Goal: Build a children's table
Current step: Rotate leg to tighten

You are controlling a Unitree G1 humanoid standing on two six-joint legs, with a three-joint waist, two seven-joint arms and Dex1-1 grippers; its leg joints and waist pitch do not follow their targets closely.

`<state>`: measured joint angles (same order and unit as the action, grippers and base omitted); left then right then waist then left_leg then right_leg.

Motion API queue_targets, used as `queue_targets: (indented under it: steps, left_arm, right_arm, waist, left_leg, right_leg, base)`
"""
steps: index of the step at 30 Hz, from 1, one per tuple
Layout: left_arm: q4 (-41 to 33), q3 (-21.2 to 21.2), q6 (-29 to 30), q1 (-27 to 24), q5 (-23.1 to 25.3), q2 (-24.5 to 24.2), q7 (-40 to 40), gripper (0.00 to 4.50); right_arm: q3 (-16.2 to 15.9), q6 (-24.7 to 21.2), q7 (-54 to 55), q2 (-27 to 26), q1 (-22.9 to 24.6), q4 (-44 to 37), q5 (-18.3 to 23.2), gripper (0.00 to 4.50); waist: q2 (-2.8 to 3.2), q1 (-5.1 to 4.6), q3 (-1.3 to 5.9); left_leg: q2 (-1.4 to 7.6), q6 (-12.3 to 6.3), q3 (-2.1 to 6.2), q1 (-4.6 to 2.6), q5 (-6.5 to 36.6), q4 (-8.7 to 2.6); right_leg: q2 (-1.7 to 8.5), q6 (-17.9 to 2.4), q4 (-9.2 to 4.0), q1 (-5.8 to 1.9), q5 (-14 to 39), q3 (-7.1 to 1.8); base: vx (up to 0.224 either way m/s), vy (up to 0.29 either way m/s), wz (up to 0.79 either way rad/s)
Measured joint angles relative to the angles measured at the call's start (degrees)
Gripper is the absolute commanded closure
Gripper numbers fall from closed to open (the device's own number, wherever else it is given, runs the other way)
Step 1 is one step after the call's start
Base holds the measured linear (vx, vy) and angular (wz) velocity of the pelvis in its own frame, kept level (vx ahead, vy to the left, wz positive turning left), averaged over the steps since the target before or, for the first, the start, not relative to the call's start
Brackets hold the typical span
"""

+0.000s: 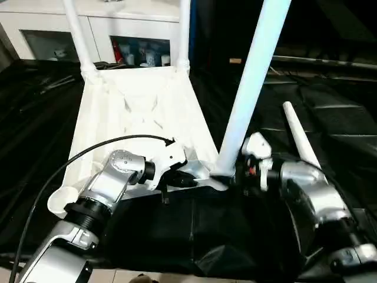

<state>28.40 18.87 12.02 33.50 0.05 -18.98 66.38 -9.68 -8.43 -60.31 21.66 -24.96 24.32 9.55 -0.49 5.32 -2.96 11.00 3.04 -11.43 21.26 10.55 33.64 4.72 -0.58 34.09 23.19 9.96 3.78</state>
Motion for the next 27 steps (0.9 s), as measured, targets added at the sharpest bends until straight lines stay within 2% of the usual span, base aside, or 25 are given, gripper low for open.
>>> queue_targets:
  steps: [11,18,20,22,25,27]
  left_arm:
    - [-0.1,0.0,-0.3,-0.3,-0.1,-0.4,1.3,4.5]
    - [0.2,0.0,-0.4,-0.3,-0.1,-0.3,0.7,4.5]
    - [1.6,-0.5,0.0,0.3,0.5,0.8,-2.4,4.5]
    - [3.2,-1.5,1.5,1.3,1.8,3.3,-7.7,4.5]
    - [4.3,-2.3,4.5,2.2,2.4,6.4,-14.1,4.5]
    - [4.6,-3.2,6.0,2.4,2.6,8.3,-17.5,4.5]
  right_arm:
    - [-0.1,-0.2,-0.3,0.4,0.1,0.0,0.0,1.62]
    - [0.0,-0.2,1.2,-0.3,0.1,0.5,-0.5,1.78]
    - [1.3,-0.1,5.9,-2.8,-0.5,3.1,-0.6,1.8]
    - [3.6,-0.3,13.6,-6.1,-1.7,6.1,-0.8,1.81]
    - [6.0,-1.1,23.0,-9.8,-2.7,8.2,-0.8,1.81]
    - [7.2,-1.6,28.1,-11.7,-3.4,9.0,-0.9,1.81]
  waist:
    - [0.0,-0.07,0.0]
    - [0.0,-0.18,0.0]
    - [-0.04,-0.4,0.04]
    - [-0.02,-1.07,0.05]
    - [0.0,-1.91,0.06]
    - [0.0,-2.12,0.06]
  left_leg:
    - [0.0,0.01,0.0,-0.05,0.0,0.01]
    - [0.0,0.01,0.0,-0.09,0.0,0.03]
    - [0.0,0.02,0.0,-0.27,0.0,0.04]
    - [-0.01,0.04,0.0,-0.34,0.0,0.07]
    - [-0.02,0.06,0.01,-0.41,0.0,0.06]
    - [-0.02,0.06,0.02,-0.39,0.0,0.06]
  right_leg:
    - [0.01,0.0,0.06,-0.04,0.0,-0.02]
    - [0.0,0.0,0.08,-0.06,0.0,-0.02]
    - [0.0,0.0,0.13,-0.2,0.0,-0.03]
    - [0.0,0.0,0.14,-0.21,0.0,-0.05]
    - [0.0,0.2,0.11,-0.26,0.1,-0.05]
    - [0.0,0.2,0.09,-0.25,0.1,-0.04]
  base:
    - [0.0,0.0,0.0]
    - [0.0,0.0,0.0]
    - [0.0,0.0,0.0]
    - [0.0,0.0,0.0]
    - [0.0,0.0,0.0]
    - [0.0,0.0,0.0]
